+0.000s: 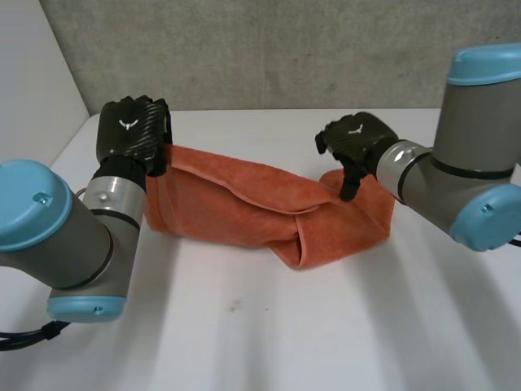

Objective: Fold the laundry

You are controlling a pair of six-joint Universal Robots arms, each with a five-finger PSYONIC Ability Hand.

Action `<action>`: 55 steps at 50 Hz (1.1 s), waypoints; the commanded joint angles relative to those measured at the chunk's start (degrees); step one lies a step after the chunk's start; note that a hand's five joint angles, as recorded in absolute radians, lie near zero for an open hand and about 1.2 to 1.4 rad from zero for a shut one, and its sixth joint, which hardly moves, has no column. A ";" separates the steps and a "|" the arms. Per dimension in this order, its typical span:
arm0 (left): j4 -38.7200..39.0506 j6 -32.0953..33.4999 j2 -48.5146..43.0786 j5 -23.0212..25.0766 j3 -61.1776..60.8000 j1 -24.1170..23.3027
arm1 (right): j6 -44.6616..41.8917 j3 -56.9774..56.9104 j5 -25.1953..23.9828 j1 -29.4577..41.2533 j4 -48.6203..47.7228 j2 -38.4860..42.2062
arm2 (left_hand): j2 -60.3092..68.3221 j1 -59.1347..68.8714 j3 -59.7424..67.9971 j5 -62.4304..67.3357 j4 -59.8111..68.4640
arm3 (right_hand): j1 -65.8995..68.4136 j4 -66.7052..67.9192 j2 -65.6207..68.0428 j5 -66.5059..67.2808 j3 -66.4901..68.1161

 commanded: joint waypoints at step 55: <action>0.62 -0.35 -6.11 1.07 2.07 4.11 | 36.95 16.21 14.07 9.60 -15.62 6.26 | 10.20 11.53 10.29 12.29 10.23 | 3.81 1.63 0.88 1.43 1.26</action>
